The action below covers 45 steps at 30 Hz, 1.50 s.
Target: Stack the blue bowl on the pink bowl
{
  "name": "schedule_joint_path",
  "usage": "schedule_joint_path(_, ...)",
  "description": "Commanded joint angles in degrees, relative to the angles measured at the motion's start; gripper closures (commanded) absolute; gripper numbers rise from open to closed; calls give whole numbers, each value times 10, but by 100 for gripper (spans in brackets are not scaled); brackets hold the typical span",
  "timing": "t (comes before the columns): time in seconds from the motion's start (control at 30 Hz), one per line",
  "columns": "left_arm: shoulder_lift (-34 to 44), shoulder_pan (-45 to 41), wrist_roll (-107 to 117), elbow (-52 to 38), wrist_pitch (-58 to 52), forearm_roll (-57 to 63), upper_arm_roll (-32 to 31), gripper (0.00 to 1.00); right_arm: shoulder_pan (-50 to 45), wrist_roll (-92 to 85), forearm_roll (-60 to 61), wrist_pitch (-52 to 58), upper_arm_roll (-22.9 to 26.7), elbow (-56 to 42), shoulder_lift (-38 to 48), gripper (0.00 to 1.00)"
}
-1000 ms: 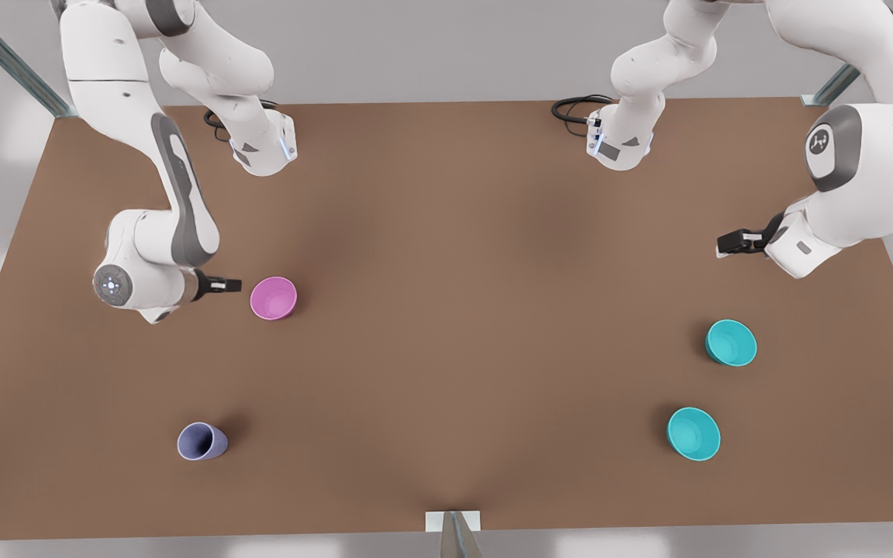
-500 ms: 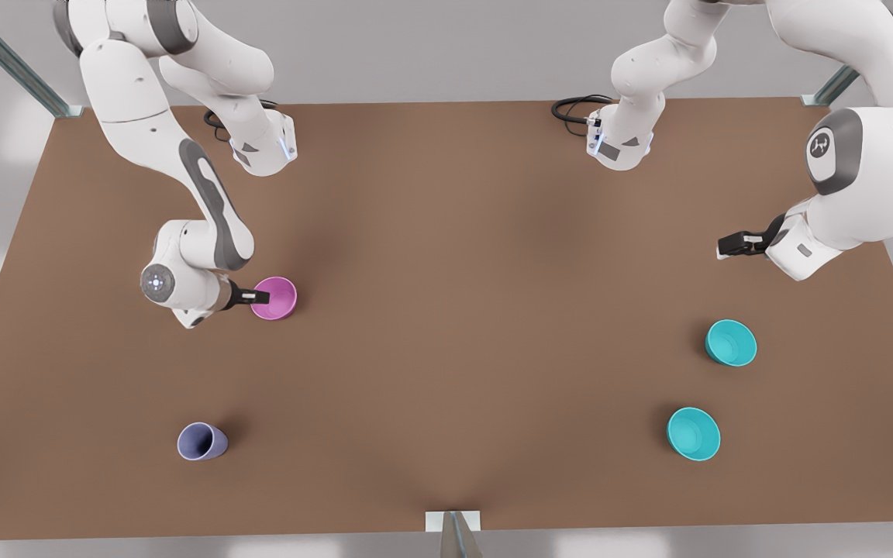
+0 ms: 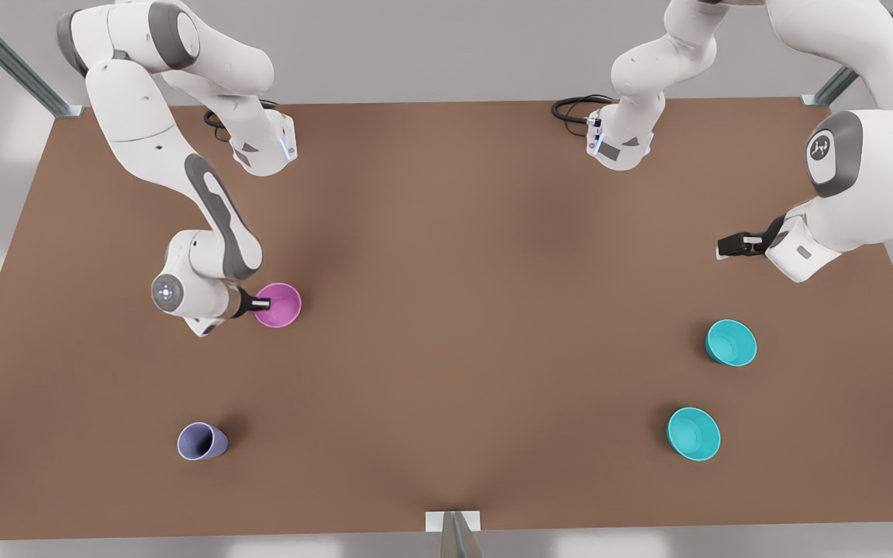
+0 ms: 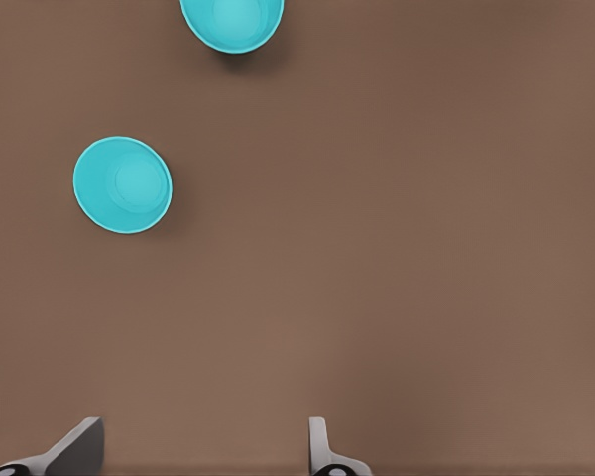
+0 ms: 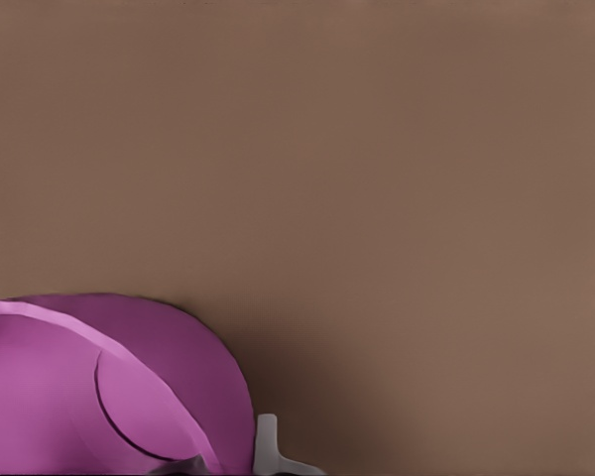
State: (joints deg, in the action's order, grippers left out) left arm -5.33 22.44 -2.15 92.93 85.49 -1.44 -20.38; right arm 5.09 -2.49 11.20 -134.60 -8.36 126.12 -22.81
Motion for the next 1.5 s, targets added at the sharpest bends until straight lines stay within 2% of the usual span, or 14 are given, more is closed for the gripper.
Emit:
schedule_joint_path(0.0,1,0,0,0,-1,0,-1,0,0,12,13,17,-1,-8,4,79)
schedule_joint_path(0.2,0,2,0,0,-1,0,0,0,-73,60,235,17,-62,-90,-13,79)
schedule_joint_path(0.43,-8,3,0,-2,5,1,4,0,-268,485,120,-11,-53,-505,-300,79)
schedule_joint_path(0.63,-126,71,-5,-37,48,2,12,0,-315,514,99,-52,-45,-588,-385,79)
schedule_joint_path(0.67,-143,77,-47,-31,120,-1,38,0,-315,514,99,-52,-45,-588,-385,64)
schedule_joint_path(0.7,-165,44,-110,-31,158,-4,103,0,-317,515,98,-54,-45,-588,-386,0)
schedule_joint_path(0.77,-211,16,-204,-16,232,-44,166,0,-317,515,92,-52,-46,-587,-378,0)
schedule_joint_path(0.93,-299,49,-271,-17,319,-71,164,0,-222,495,87,92,-50,-581,-262,0)
schedule_joint_path(1.0,-315,45,-271,-2,364,-72,164,0,-136,350,66,236,-45,-557,-212,0)
schedule_joint_path(1.1,-331,44,-271,9,397,-73,165,0,68,-47,-181,309,-42,-504,-158,0)
schedule_joint_path(1.23,-354,44,-271,15,400,-76,165,0,112,-99,-189,449,-44,-501,15,0)
schedule_joint_path(1.27,-358,44,-271,15,401,-76,165,4,112,-99,-192,469,-42,-524,26,0)
schedule_joint_path(1.33,-358,42,-262,15,401,-77,165,39,147,-71,-171,448,-24,-554,1,0)
schedule_joint_path(1.47,-357,39,-221,22,397,-89,164,79,129,-77,-175,464,-6,-539,64,0)
